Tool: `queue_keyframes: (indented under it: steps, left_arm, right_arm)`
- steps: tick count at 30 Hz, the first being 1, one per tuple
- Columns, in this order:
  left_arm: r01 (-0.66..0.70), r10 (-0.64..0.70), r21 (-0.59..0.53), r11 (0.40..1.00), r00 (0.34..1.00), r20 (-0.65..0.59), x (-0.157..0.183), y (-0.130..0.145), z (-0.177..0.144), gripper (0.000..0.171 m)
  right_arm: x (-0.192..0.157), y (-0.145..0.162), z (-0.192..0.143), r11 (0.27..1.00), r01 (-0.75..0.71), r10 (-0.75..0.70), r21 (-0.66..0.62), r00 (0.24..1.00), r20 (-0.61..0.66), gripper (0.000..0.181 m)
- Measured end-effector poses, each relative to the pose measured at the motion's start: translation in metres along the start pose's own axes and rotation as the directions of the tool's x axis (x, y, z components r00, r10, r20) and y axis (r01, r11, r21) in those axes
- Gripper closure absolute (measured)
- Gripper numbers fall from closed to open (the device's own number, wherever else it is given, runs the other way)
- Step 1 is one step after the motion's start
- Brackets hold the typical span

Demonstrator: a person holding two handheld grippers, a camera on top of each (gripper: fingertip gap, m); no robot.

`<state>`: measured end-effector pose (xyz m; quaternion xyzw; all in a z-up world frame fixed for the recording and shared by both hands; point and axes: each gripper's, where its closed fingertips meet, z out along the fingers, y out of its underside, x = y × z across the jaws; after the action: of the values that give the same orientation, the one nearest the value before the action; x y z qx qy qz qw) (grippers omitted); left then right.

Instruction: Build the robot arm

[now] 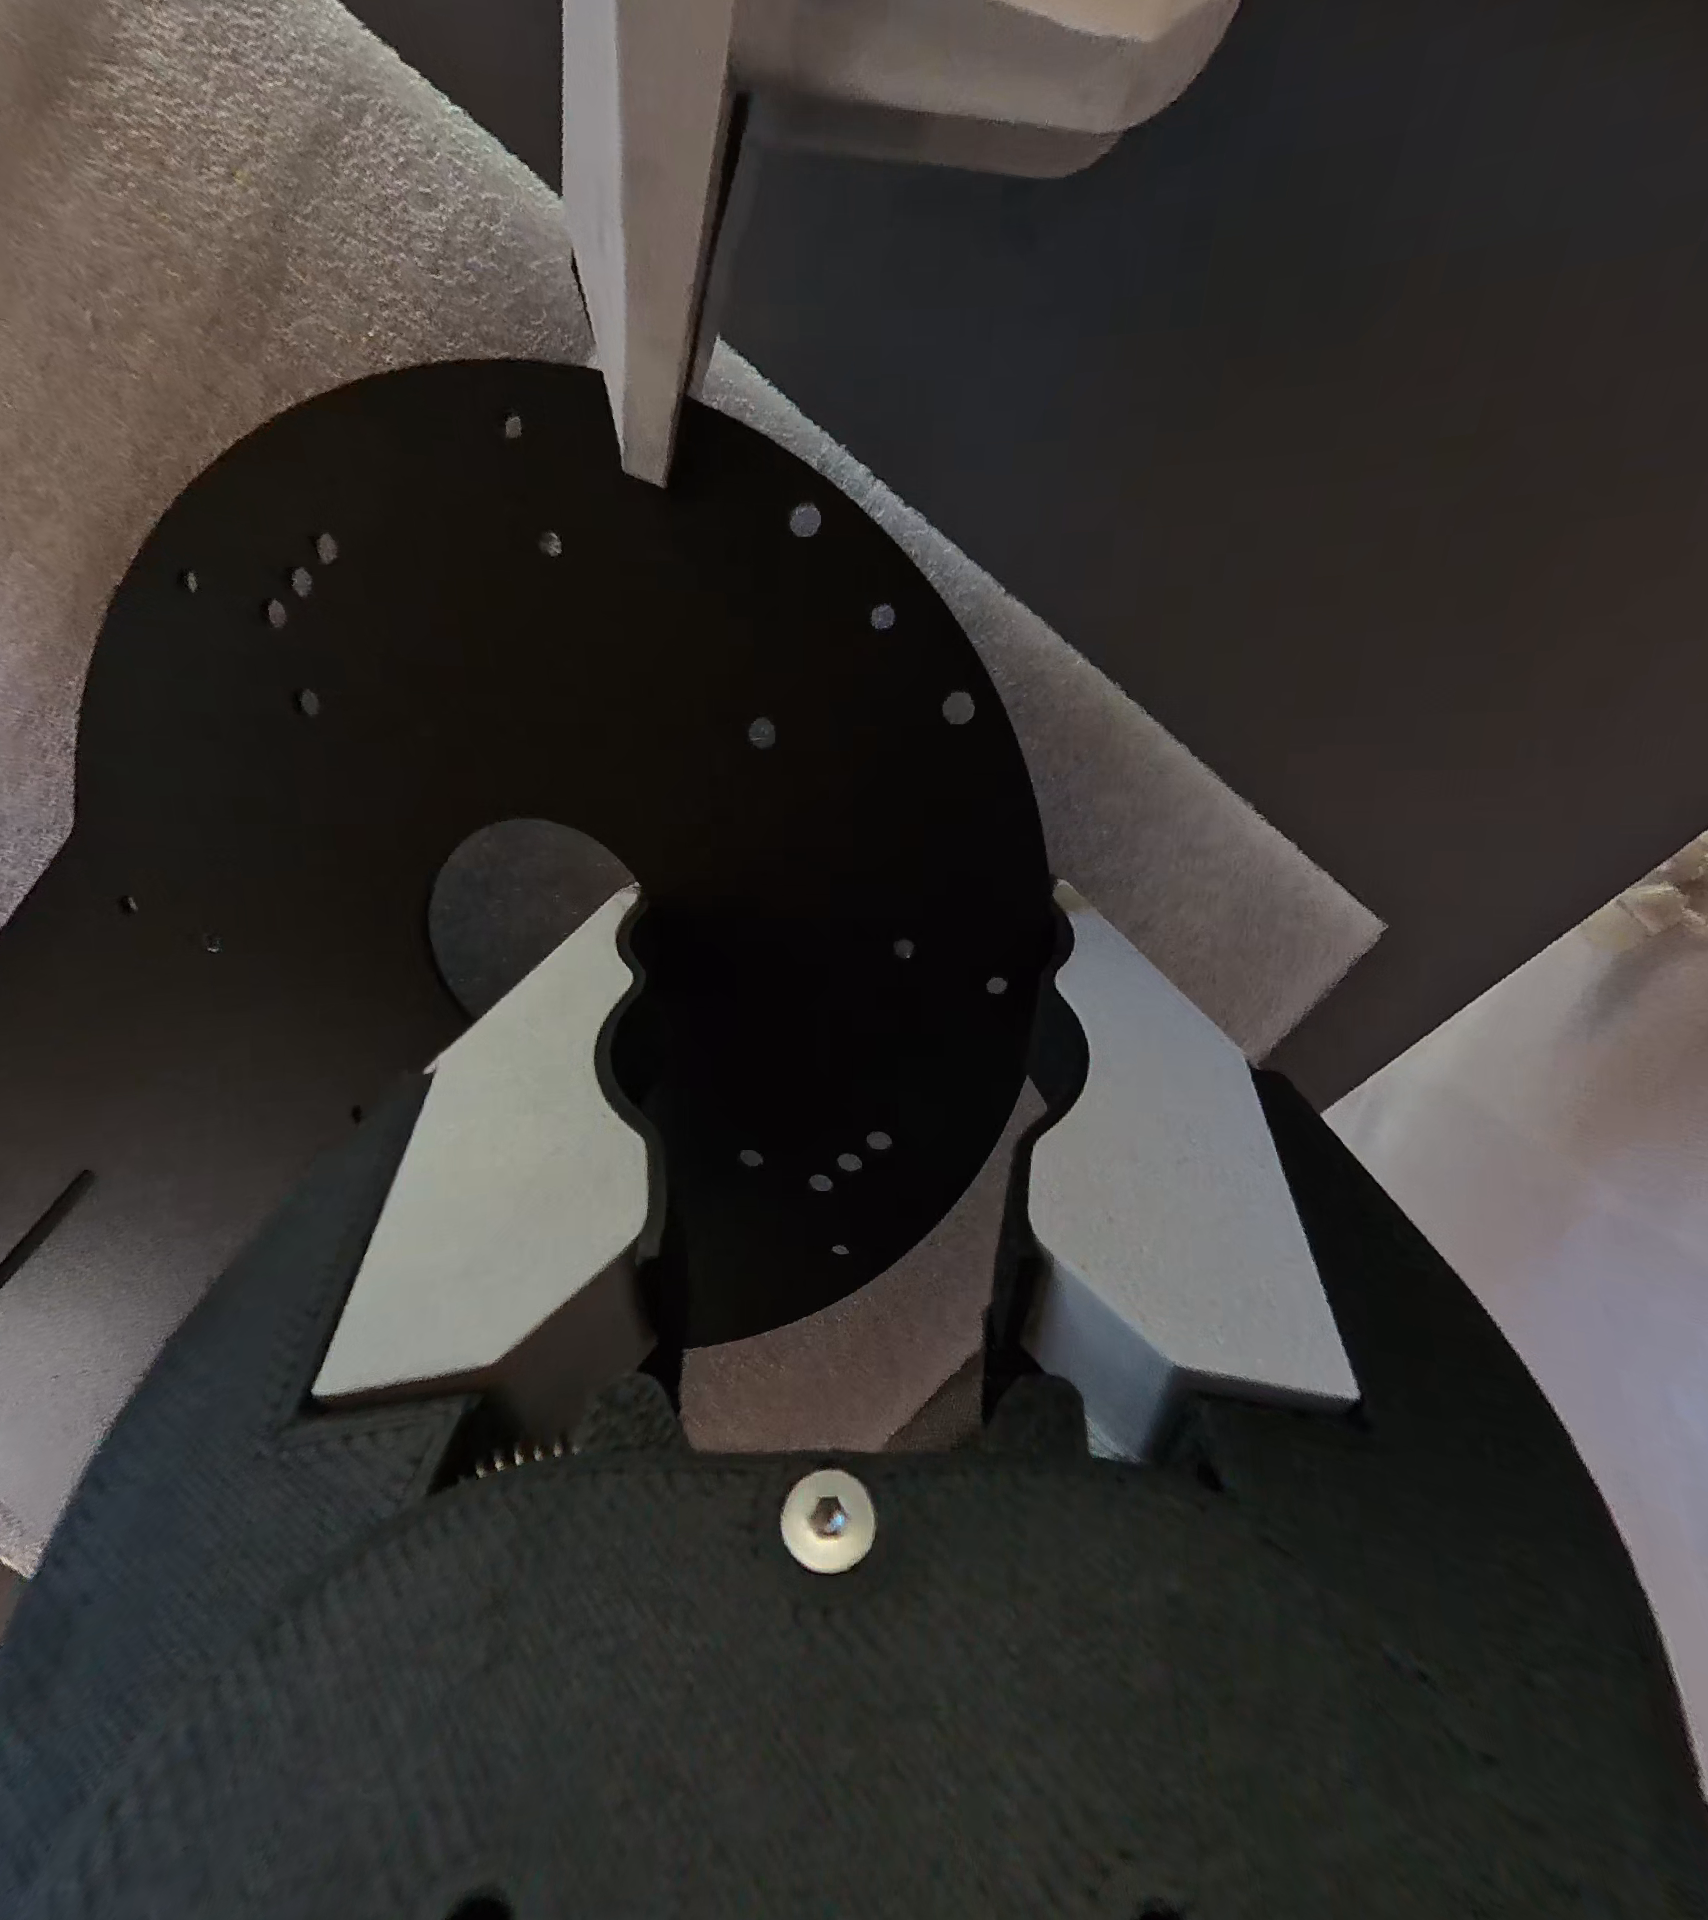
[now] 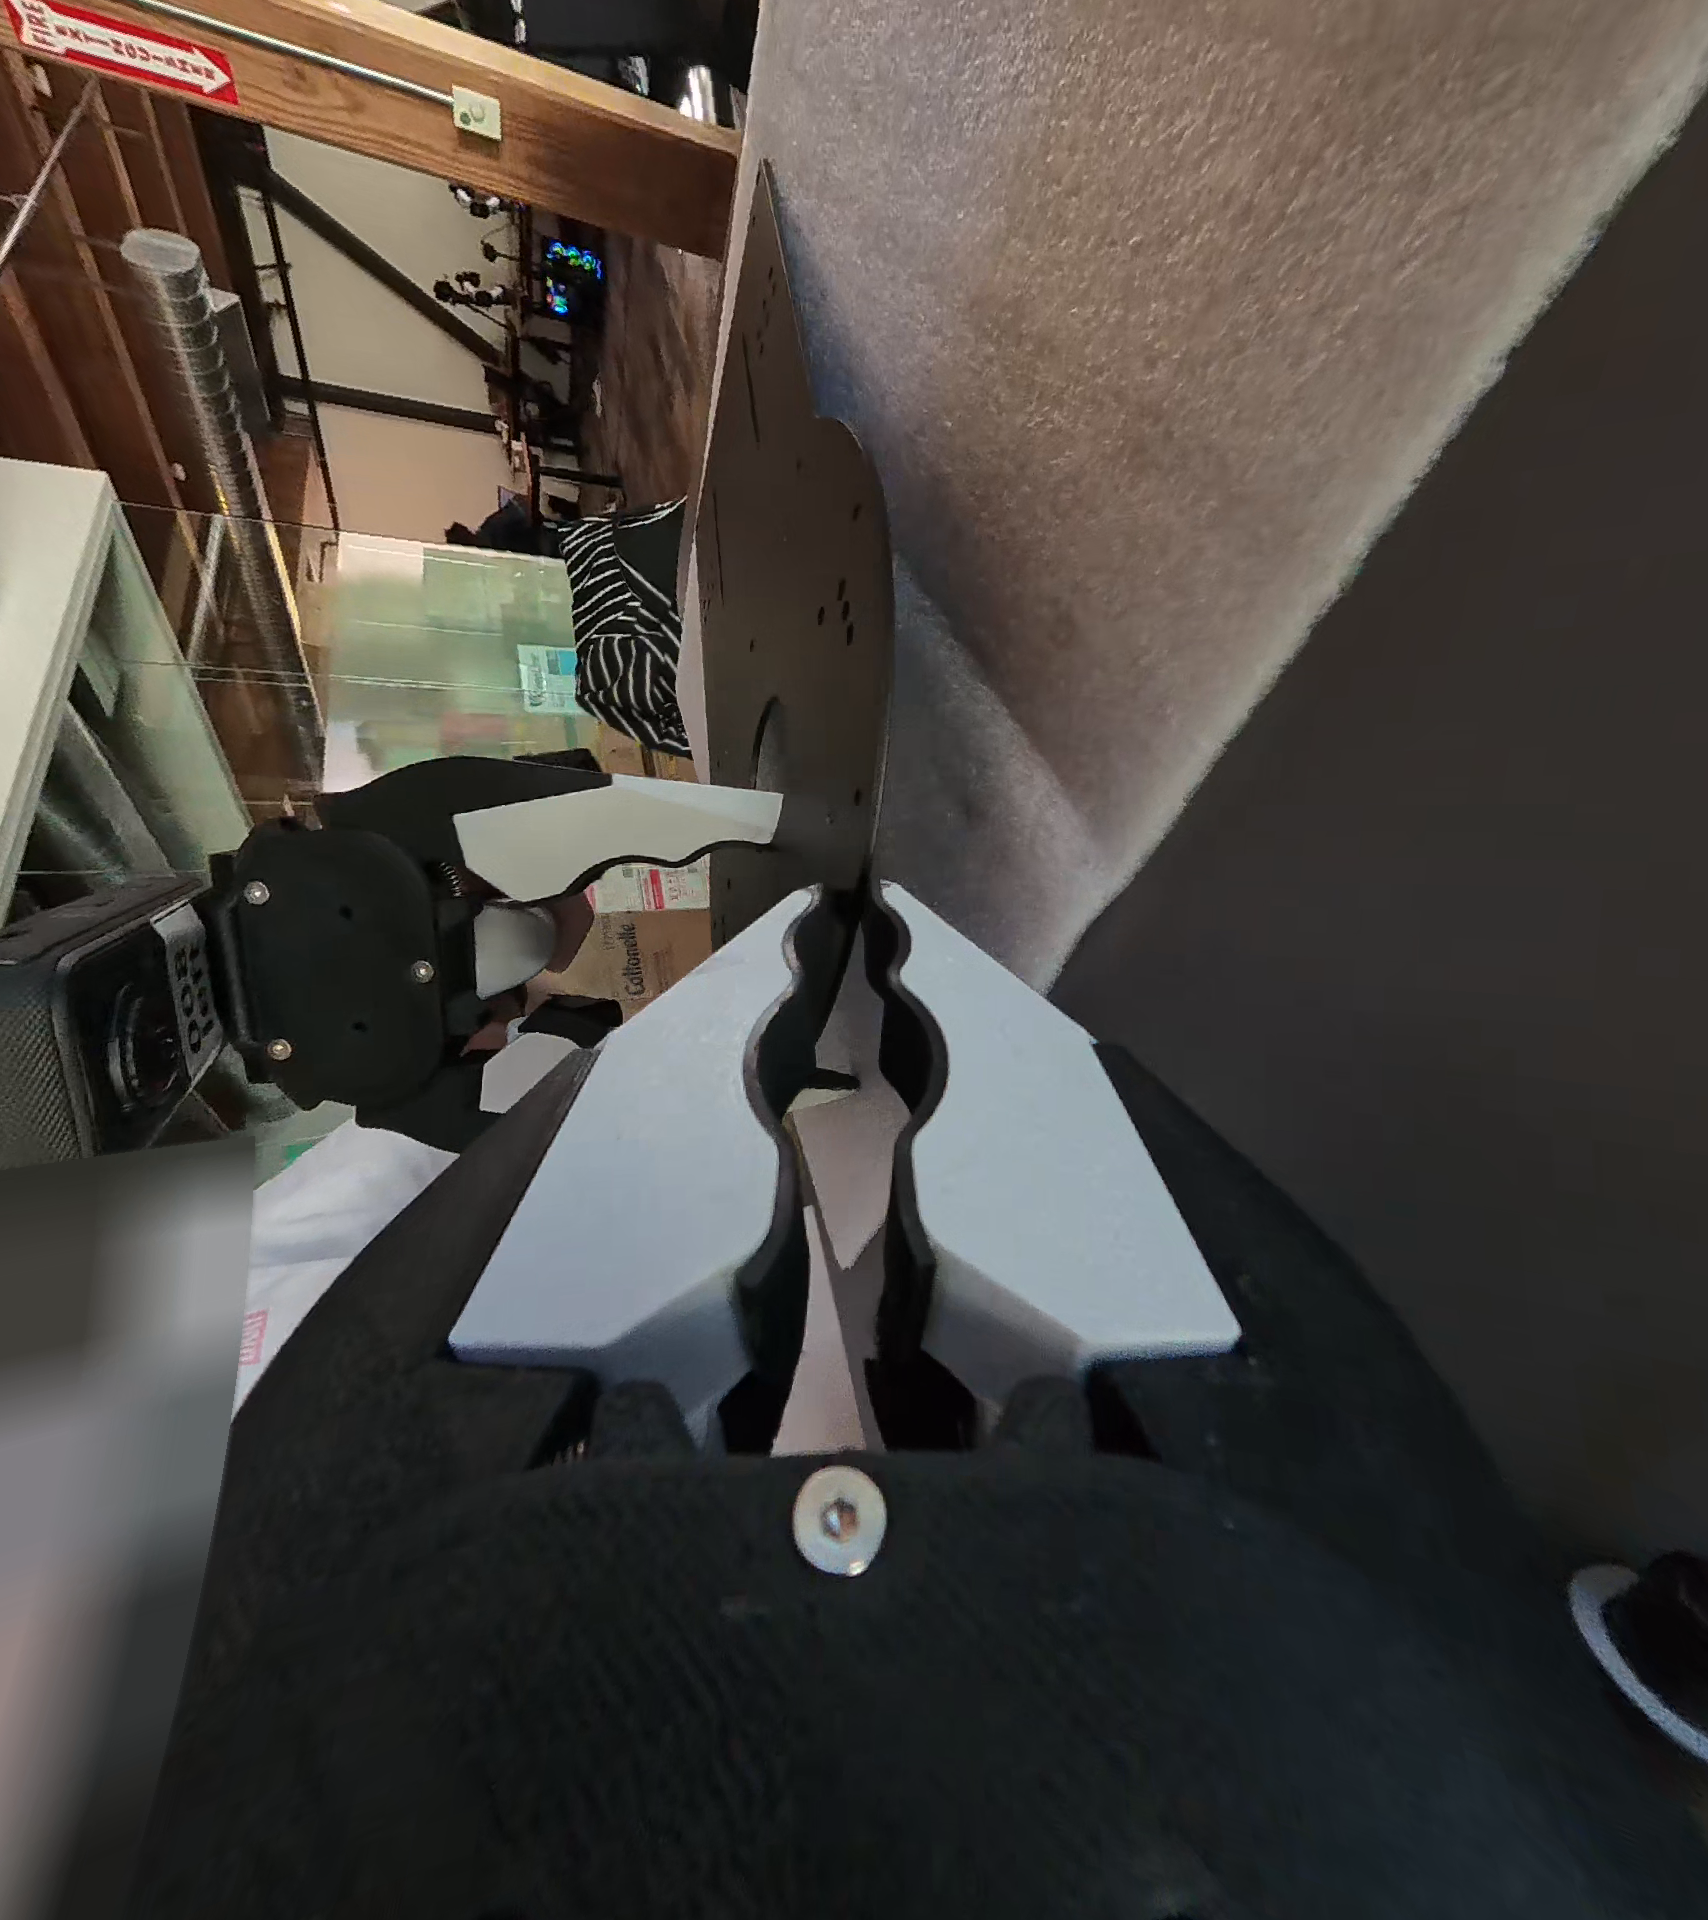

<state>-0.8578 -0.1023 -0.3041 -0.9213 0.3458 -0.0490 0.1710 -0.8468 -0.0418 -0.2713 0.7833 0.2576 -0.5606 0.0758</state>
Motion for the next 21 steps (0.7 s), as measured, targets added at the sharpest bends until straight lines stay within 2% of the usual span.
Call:
queue_keyframes:
  steps: [4, 9, 13, 21]
  left_arm:
    - [-0.007, 0.007, -0.007, 1.000, 1.000, -0.007, 0.003, 0.004, -0.002, 0.100]
    - [-0.035, 0.035, -0.017, 0.999, 0.999, -0.007, 0.005, 0.008, -0.012, 0.103]
    - [-0.020, 0.019, -0.020, 1.000, 0.998, -0.051, 0.010, 0.013, -0.016, 0.089]
    - [-0.097, 0.097, 0.008, 0.995, 0.995, 0.001, 0.011, 0.013, -0.007, 0.103]
  right_arm:
    - [0.000, 0.006, 0.001, 0.999, 0.015, -0.015, -0.030, 1.000, -0.011, 0.178]
    - [0.015, 0.012, 0.004, 0.997, 0.057, -0.061, -0.048, 0.993, -0.104, 0.178]
    - [0.005, 0.012, 0.002, 0.999, 0.047, -0.048, -0.024, 0.998, -0.041, 0.178]
    - [0.010, 0.019, 0.002, 0.996, 0.072, -0.075, -0.053, 0.995, -0.066, 0.178]
